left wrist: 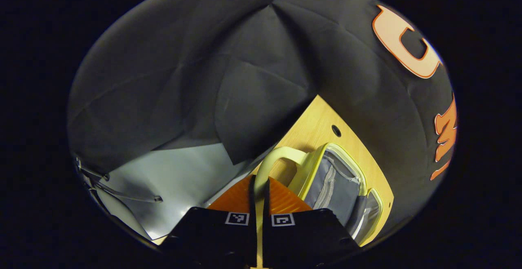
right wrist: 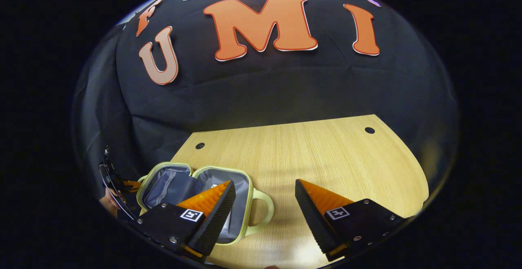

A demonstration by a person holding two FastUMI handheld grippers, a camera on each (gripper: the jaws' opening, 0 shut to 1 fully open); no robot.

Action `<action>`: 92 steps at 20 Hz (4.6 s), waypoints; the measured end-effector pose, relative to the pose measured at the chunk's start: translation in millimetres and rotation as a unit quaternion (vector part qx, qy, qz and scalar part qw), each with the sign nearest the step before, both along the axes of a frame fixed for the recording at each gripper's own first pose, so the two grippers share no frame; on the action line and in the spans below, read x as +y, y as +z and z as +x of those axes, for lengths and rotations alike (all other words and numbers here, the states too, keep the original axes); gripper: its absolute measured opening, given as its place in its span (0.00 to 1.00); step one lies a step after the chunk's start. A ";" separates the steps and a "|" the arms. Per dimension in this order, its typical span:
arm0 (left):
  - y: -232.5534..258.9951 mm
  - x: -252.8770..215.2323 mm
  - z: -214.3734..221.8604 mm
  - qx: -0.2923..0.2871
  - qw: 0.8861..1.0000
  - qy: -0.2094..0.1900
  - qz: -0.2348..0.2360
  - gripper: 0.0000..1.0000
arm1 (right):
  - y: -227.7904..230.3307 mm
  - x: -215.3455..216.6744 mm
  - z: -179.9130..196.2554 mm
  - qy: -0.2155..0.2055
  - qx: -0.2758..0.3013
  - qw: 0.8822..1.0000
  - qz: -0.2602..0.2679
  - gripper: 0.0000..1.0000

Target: First open the suitcase, pack the skin care products into it, and then close the suitcase.

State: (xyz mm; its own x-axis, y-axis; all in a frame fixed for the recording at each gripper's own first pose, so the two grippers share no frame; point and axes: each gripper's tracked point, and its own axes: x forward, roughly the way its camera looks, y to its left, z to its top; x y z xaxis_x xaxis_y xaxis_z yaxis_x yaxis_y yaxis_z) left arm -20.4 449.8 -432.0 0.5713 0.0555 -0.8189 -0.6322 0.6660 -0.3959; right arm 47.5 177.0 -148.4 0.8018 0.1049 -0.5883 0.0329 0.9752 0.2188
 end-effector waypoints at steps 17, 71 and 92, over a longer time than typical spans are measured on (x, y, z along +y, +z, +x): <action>226.9 -92.2 11.9 -0.142 0.972 -0.125 0.142 0.05 | 18.8 -23.7 18.4 0.051 -0.046 0.998 0.008 0.94; 144.8 -566.4 27.0 -0.097 0.872 -0.473 0.081 0.21 | 24.8 -171.8 -14.3 -0.028 -0.092 0.995 -0.005 0.94; 361.1 -512.7 107.6 -0.366 0.861 -0.251 0.246 0.98 | 110.5 -125.4 -4.6 0.035 -0.249 0.963 -0.098 0.94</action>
State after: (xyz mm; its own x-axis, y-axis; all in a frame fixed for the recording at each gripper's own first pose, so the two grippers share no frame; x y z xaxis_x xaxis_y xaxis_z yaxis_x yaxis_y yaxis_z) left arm 87.1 -62.9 -70.9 0.9779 -0.1121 -0.1765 0.0844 0.9840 -0.1571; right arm 42.9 51.6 -37.8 0.9845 0.0950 -0.1474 -0.0958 0.9954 0.0016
